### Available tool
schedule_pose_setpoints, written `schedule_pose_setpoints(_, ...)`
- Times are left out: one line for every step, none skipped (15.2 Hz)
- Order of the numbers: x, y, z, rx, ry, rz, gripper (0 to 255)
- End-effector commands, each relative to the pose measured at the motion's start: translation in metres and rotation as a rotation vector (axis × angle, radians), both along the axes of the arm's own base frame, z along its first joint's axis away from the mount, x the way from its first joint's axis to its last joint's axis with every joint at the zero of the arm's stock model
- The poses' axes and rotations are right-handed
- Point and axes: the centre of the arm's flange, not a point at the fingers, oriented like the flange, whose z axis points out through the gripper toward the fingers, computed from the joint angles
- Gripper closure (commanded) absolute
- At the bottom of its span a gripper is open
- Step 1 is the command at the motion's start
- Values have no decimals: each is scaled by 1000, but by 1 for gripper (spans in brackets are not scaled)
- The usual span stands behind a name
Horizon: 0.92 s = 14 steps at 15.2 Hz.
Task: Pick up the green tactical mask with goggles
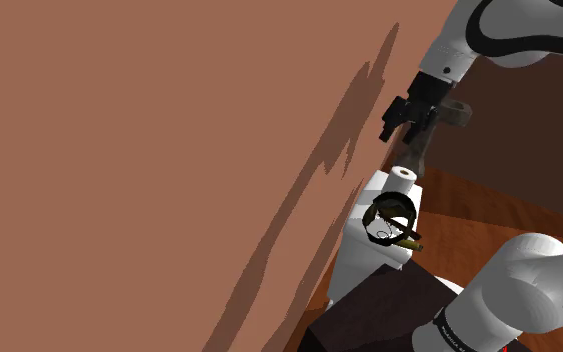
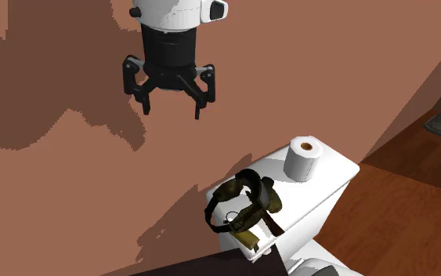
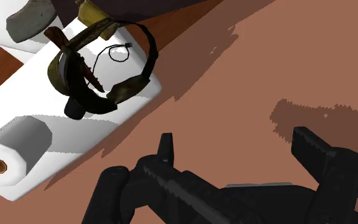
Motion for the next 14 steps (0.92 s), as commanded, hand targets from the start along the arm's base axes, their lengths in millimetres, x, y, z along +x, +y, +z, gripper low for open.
schedule_pose_setpoints(0,0,0,0,0,0,0)
schedule_pose_setpoints(0,-3,-11,-22,9,25,0)
schedule_pose_setpoints(0,-6,-22,-44,18,50,0)
schedule_pose_setpoints(0,-10,-33,-66,27,75,0)
schedule_pose_setpoints(0,-13,-44,-88,36,100,0)
schedule_pose_setpoints(-1,-17,-55,-109,46,125,0)
schedule_pose_setpoints(-1,-21,-66,-131,55,151,0)
schedule_pose_setpoints(-1,-26,-77,-153,64,176,0)
schedule_pose_setpoints(-1,-30,-87,-175,73,201,0)
schedule_pose_setpoints(-1,-35,-98,-197,82,226,0)
schedule_pose_setpoints(-1,-40,-108,-219,91,251,0)
schedule_pose_setpoints(-1,-46,-118,-241,100,276,0)
schedule_pose_setpoints(-1,-51,-128,-263,109,301,0)
schedule_pose_setpoints(-1,-57,-138,-284,119,326,0)
